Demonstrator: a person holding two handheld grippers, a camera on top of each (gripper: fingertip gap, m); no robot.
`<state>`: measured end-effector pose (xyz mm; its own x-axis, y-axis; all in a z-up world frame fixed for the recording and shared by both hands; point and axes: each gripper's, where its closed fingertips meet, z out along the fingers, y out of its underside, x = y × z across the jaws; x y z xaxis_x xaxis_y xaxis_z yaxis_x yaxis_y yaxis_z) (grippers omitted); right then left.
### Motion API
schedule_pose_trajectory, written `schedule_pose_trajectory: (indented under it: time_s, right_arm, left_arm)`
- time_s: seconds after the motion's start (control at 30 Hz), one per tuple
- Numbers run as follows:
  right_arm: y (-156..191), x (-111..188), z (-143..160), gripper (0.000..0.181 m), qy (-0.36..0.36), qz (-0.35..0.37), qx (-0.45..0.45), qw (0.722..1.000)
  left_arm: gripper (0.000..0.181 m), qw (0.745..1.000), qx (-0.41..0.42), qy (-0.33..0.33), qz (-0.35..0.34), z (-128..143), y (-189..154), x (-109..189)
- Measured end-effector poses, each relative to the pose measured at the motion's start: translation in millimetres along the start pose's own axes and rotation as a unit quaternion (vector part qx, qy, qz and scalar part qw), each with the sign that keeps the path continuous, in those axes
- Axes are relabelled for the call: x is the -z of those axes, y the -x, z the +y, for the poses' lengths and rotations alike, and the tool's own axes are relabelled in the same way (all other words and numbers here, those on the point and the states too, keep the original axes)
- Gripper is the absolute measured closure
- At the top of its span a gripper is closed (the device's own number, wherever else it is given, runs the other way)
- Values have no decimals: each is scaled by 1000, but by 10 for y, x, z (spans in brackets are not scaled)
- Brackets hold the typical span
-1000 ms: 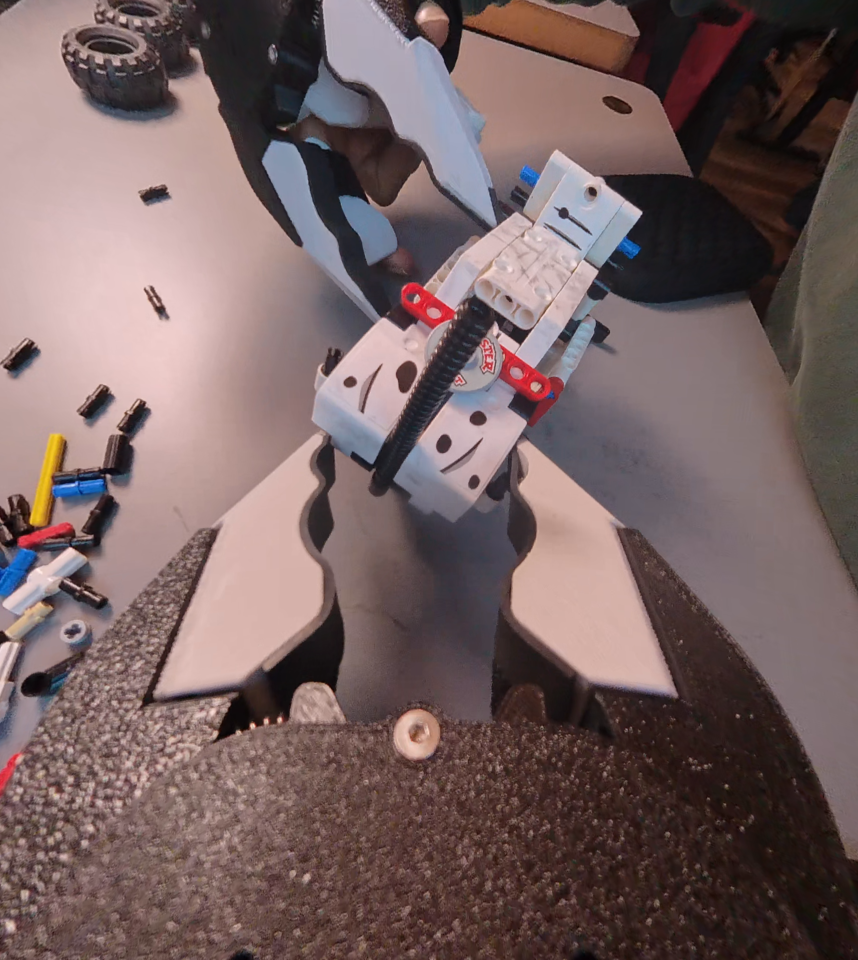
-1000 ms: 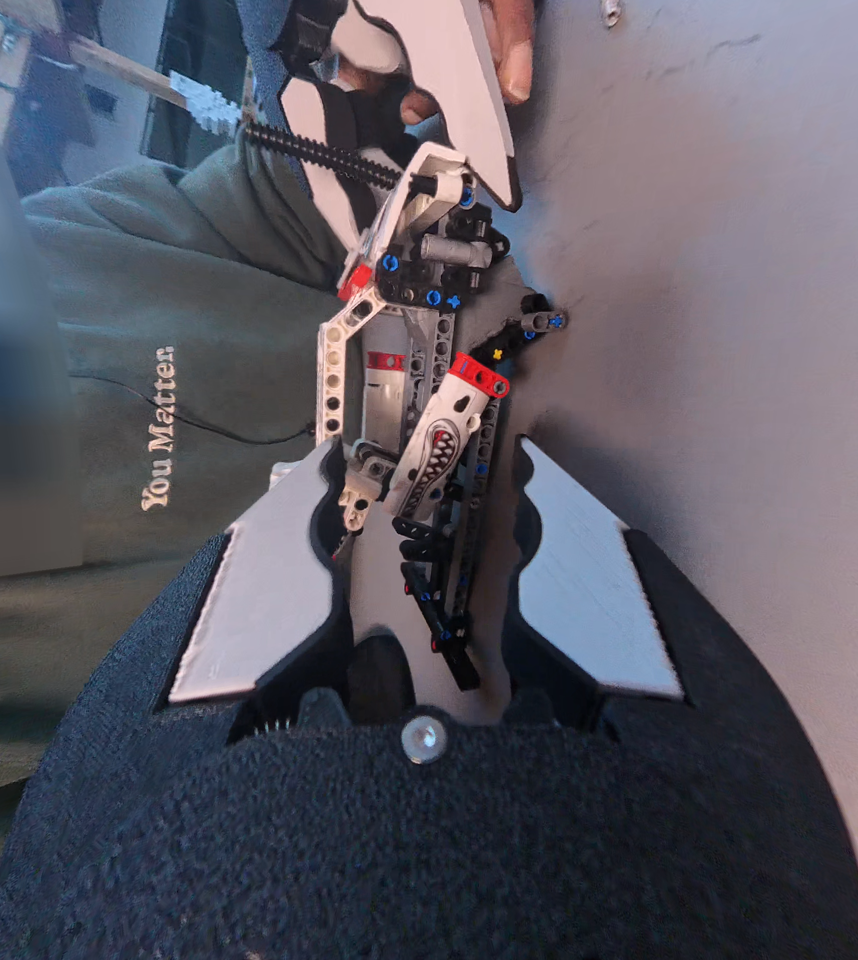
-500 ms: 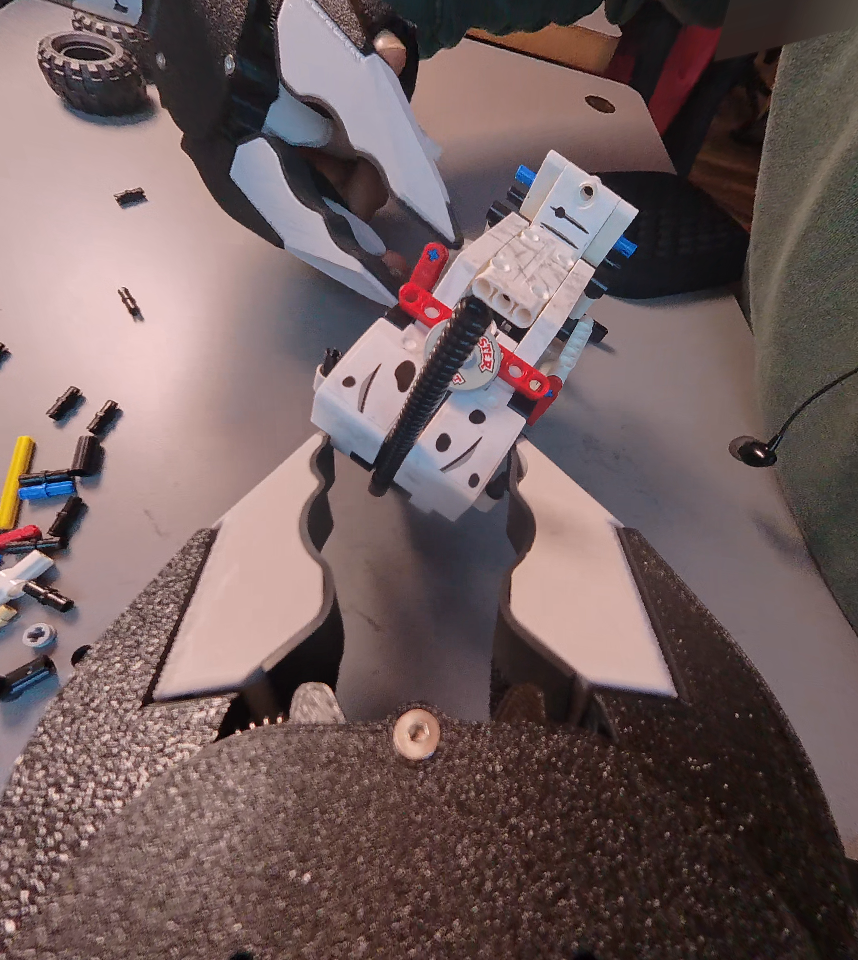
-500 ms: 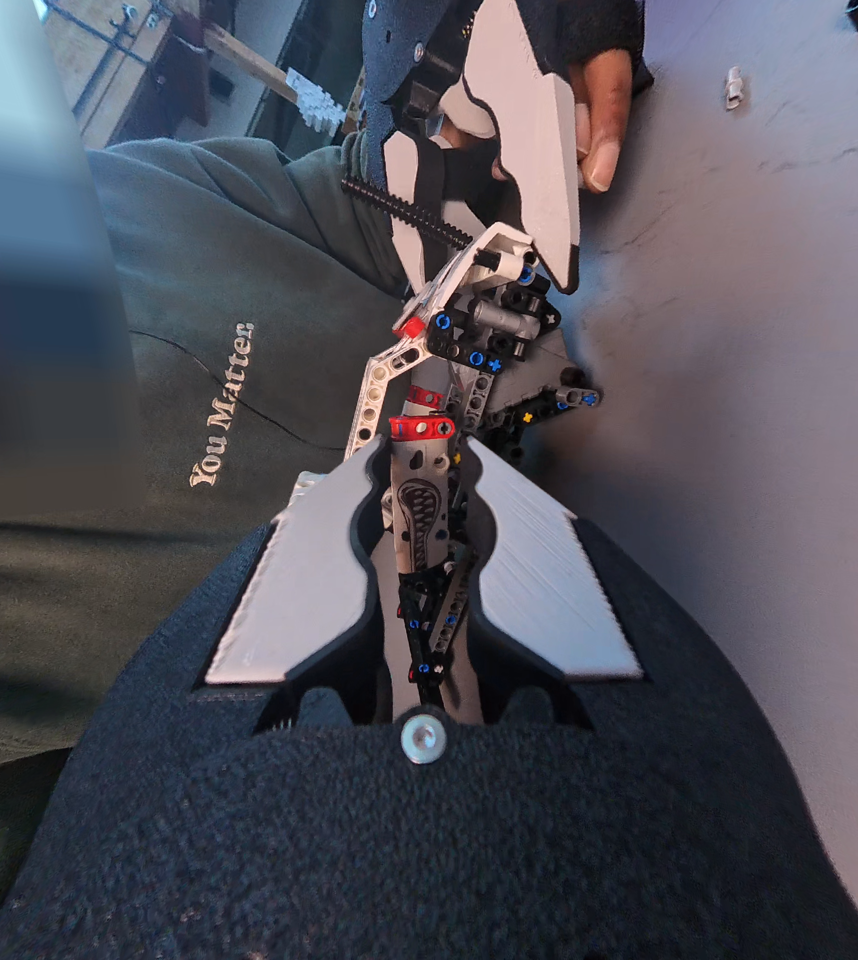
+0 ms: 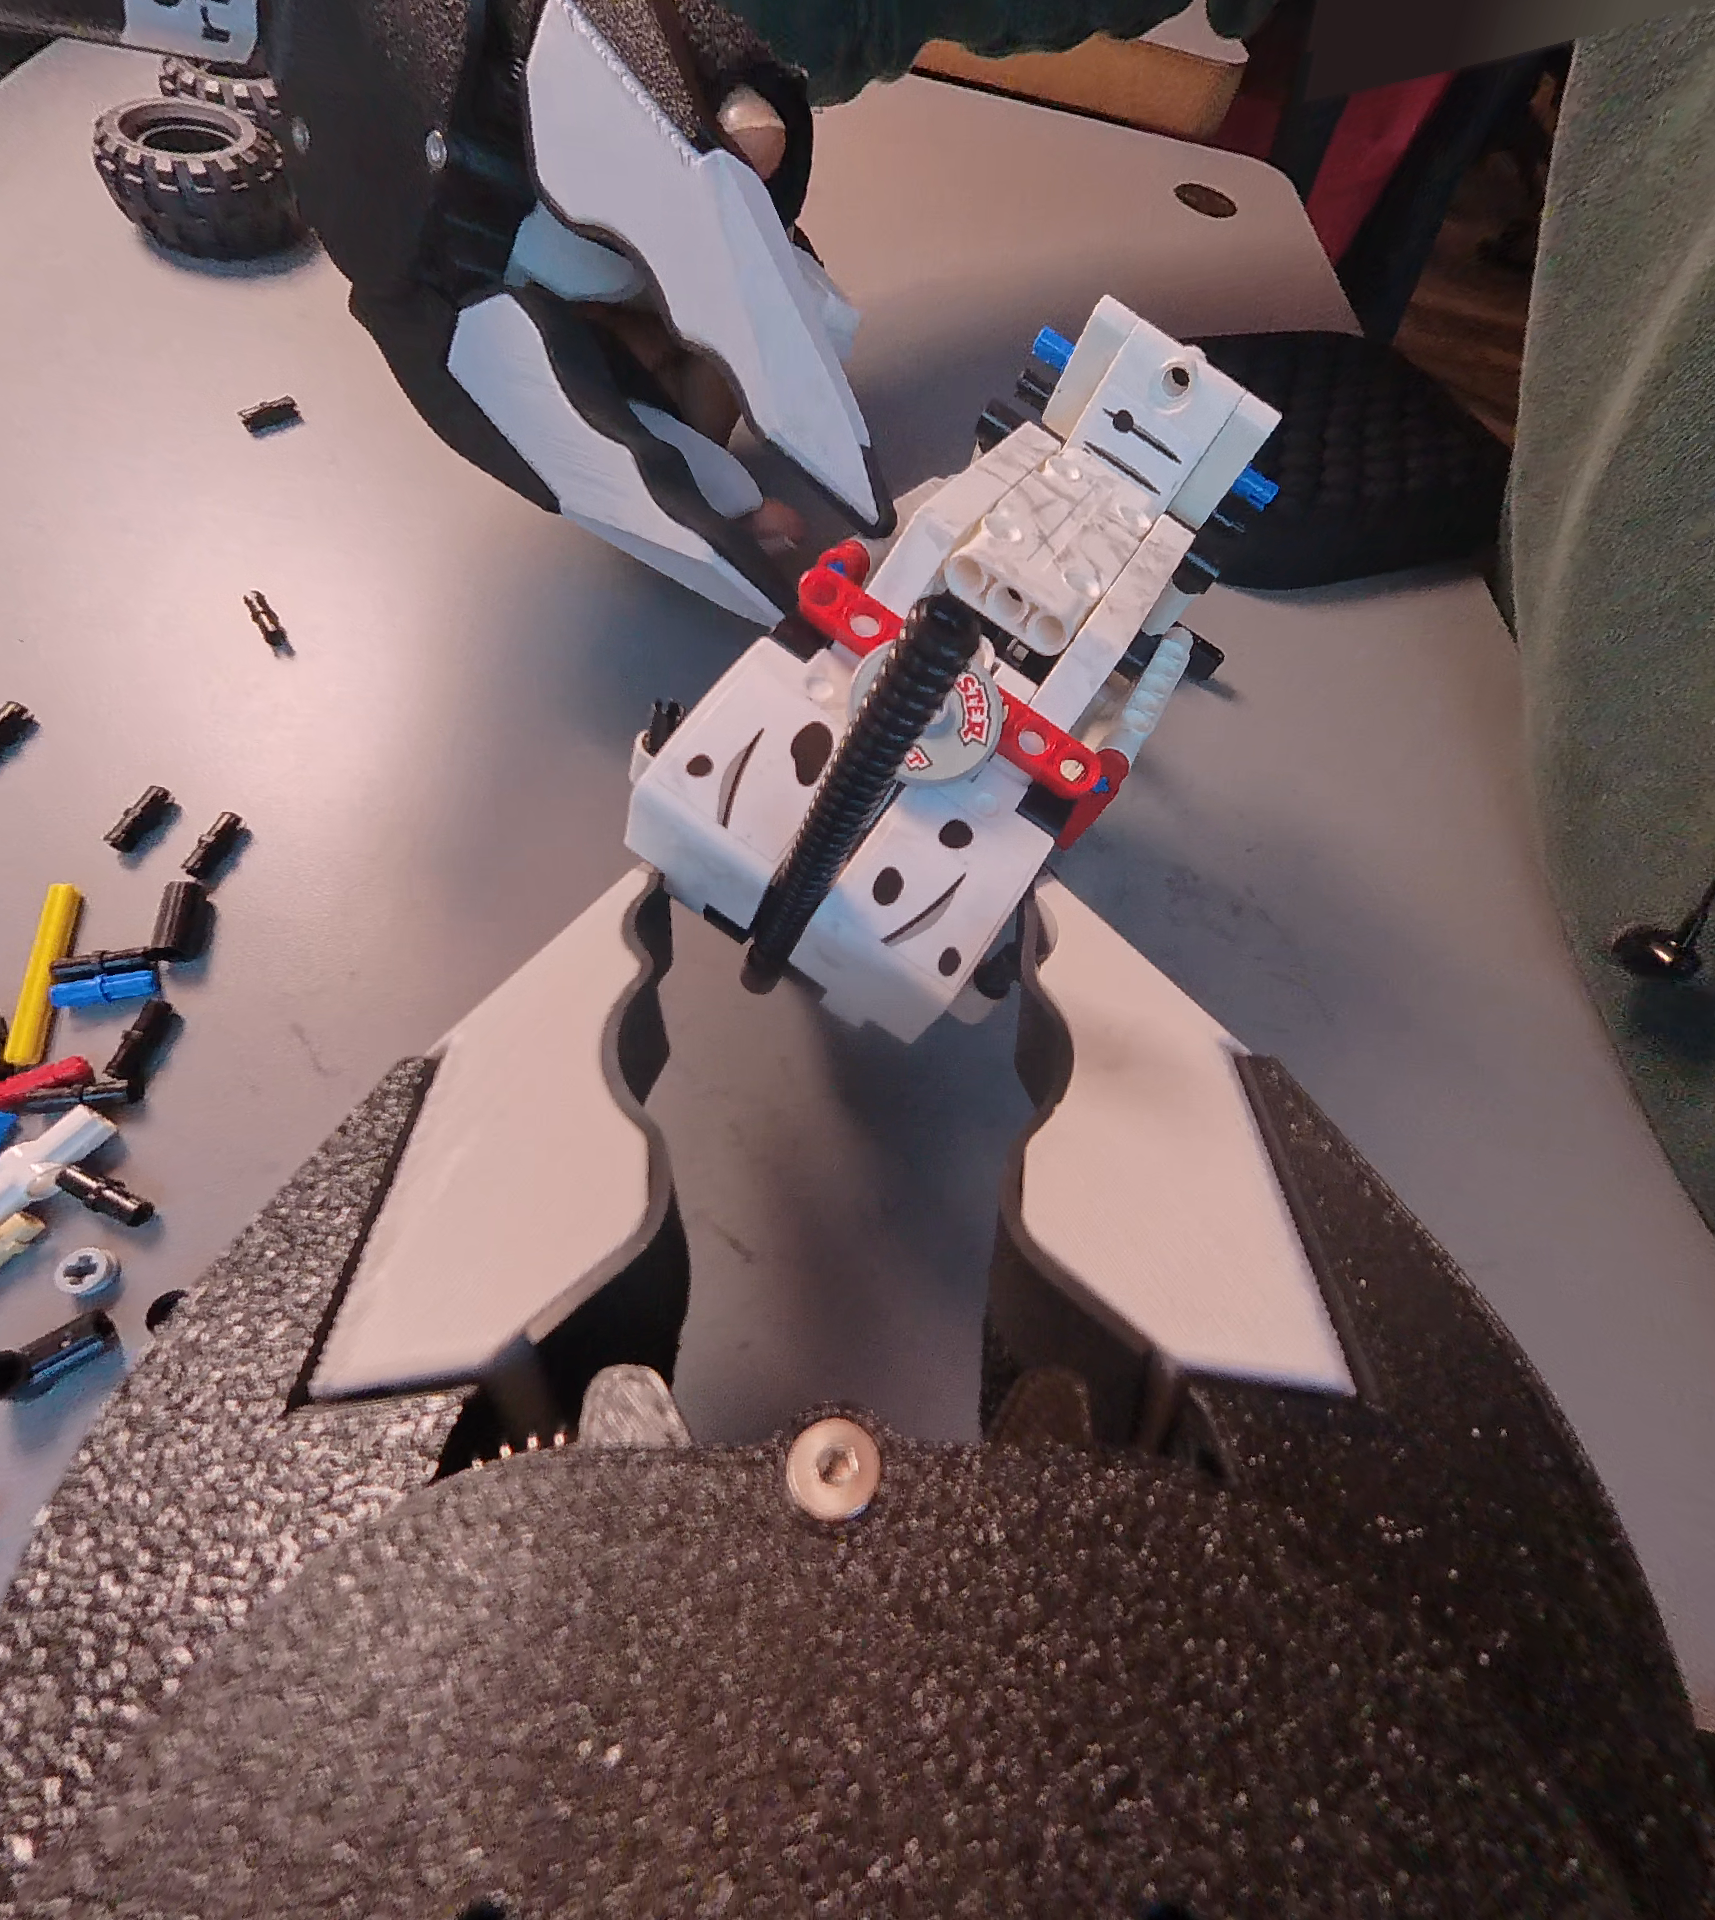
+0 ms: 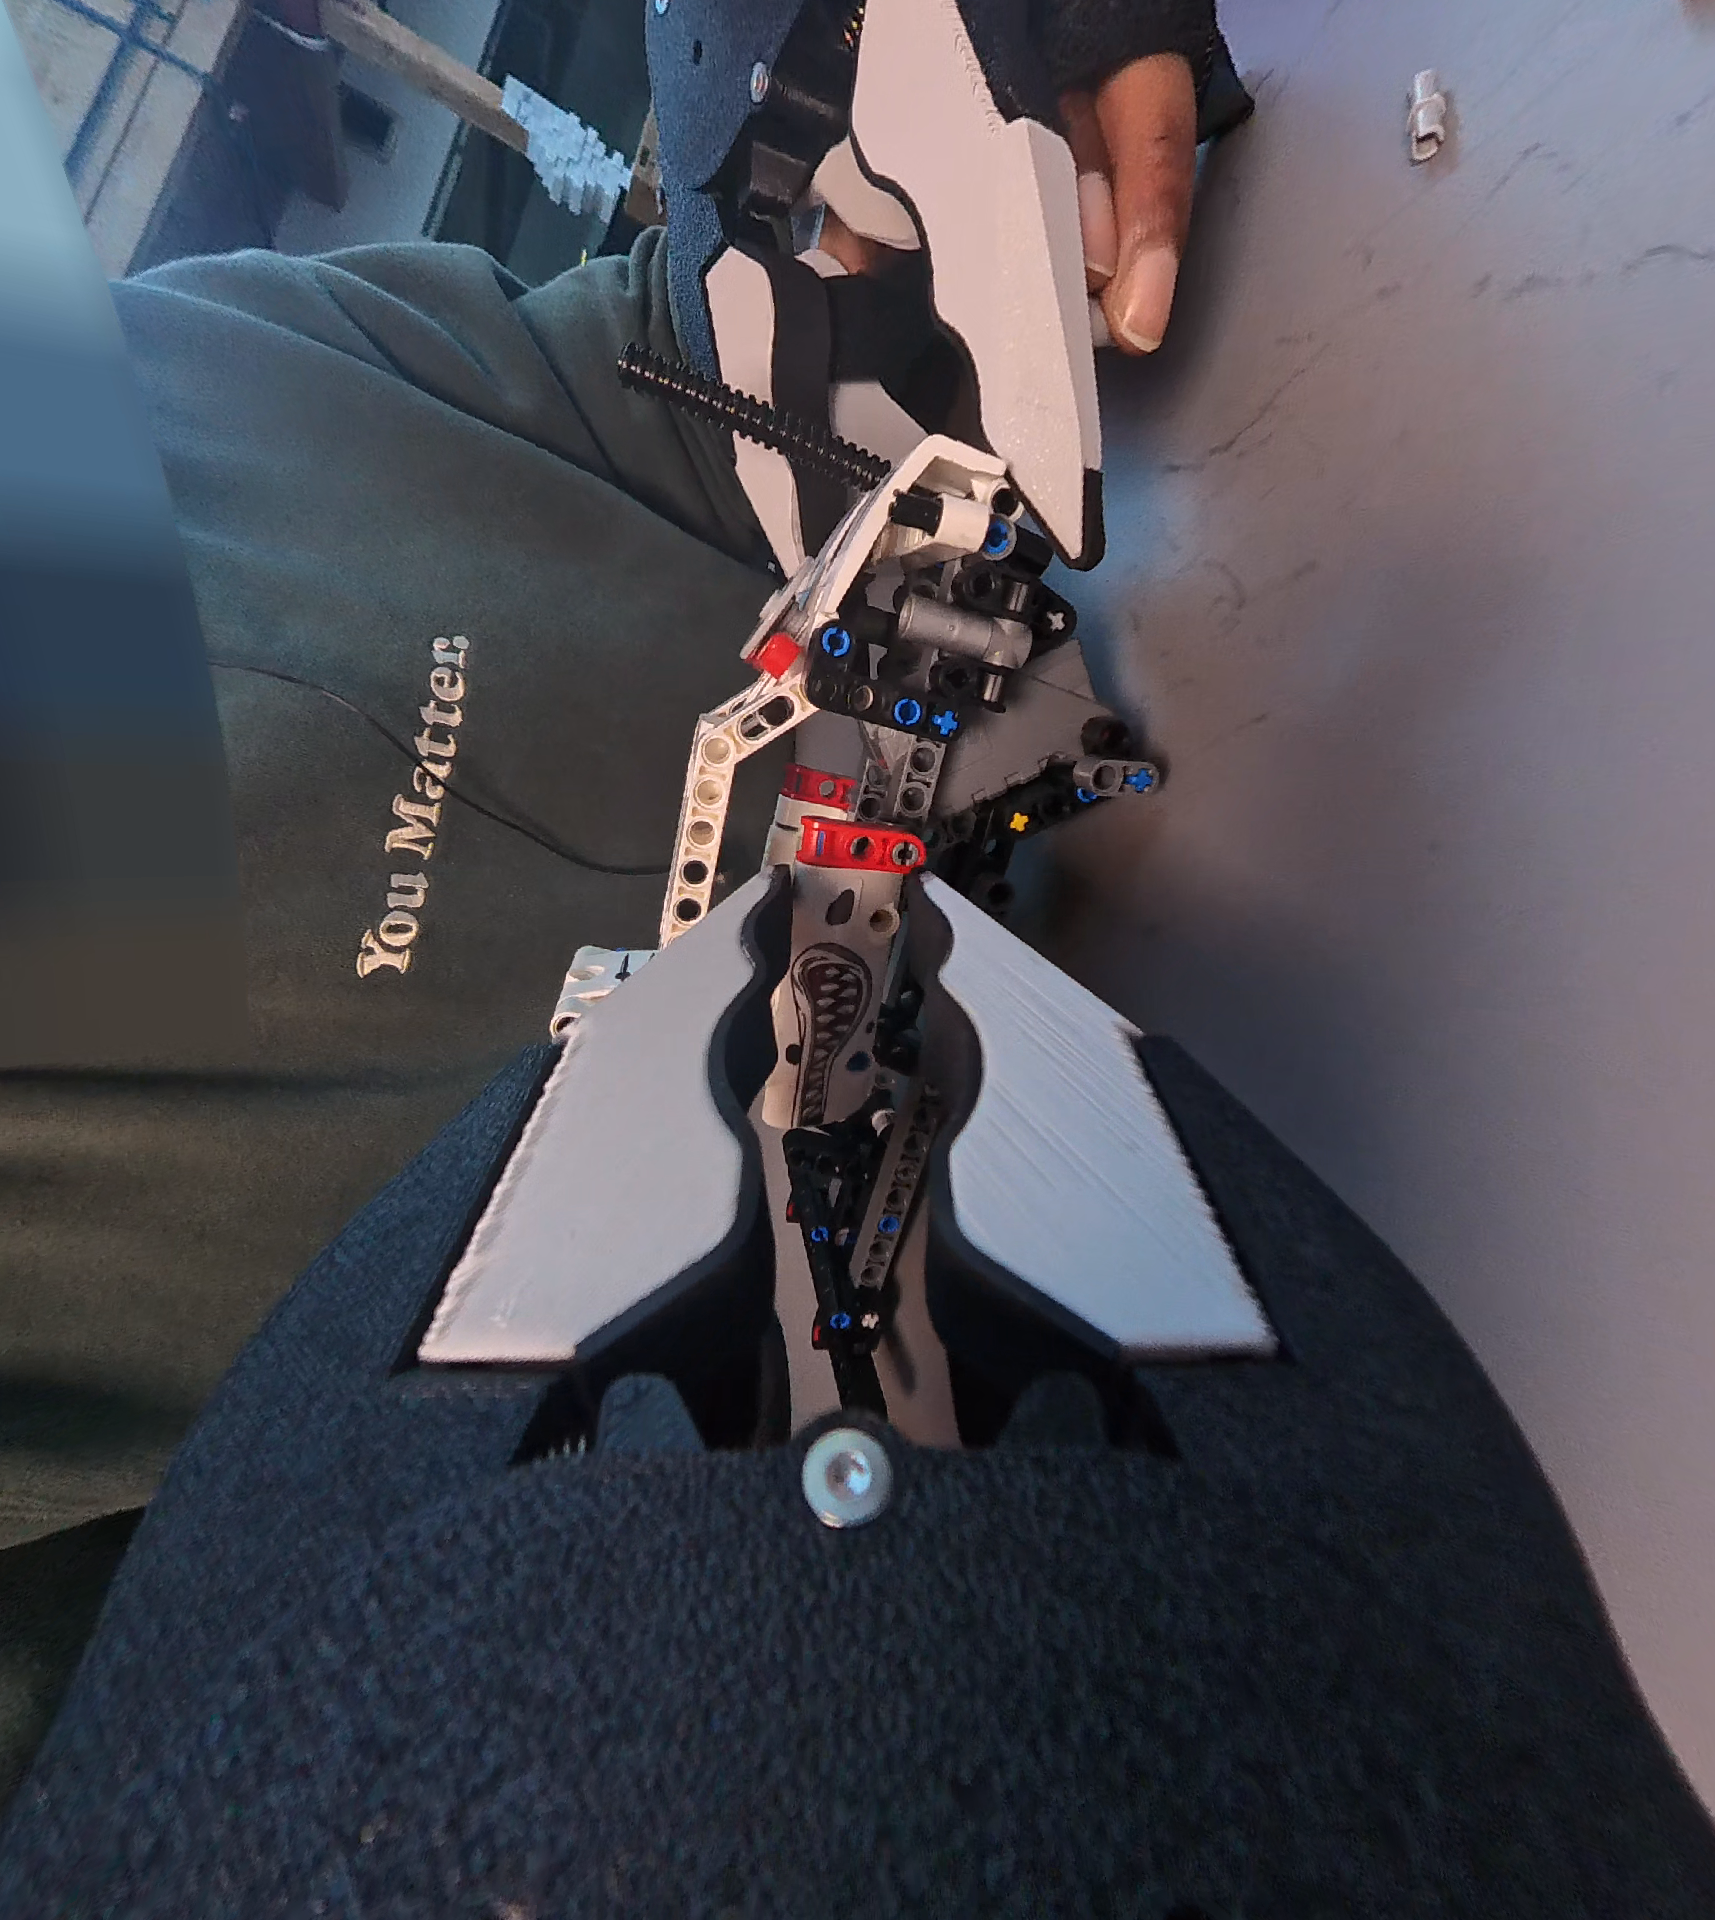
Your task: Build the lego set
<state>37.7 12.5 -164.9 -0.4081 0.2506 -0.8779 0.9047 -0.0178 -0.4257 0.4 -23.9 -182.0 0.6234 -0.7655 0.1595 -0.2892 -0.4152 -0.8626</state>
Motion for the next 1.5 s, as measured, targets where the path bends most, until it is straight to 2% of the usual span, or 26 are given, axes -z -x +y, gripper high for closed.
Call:
schedule_pose_trajectory:
  time_s: [0.43, 0.7, 0.8, 0.93, 1.03, 1.2, 1.33, 1.5]
  right_arm:
    - [26, -62, 42, 159, 20, 6, -3, 1000]
    - [35, -79, 59, 159, 25, 2, -2, 1000]
    - [44, -45, 29, 146, 11, 5, 14, 1000]
    - [174, 121, -112, 132, -61, 36, 88, 994]
    - [352, 215, -101, 126, -102, 95, 150, 979]
    - [571, 229, 147, 107, -146, 211, 218, 942]
    - [478, 135, 420, 104, -139, 330, 245, 901]
    - [93, 38, 647, 108, -87, 472, 245, 842]
  left_arm:
    - [116, 999, -37, 5, -24, 4, -73, 10]
    - [116, 999, -30, 7, -28, 11, -102, 2]
    - [116, 1000, -15, 7, -24, 14, -102, -2]
    - [115, 1000, 21, 9, -21, 22, -74, -1]
    - [115, 999, 46, 6, -17, 30, -46, 10]
    - [115, 998, 62, 9, -14, 22, 3, 8]
    - [120, 996, 88, 4, -18, 6, 109, -2]
    - [117, 995, 80, 5, -57, -41, 311, 21]
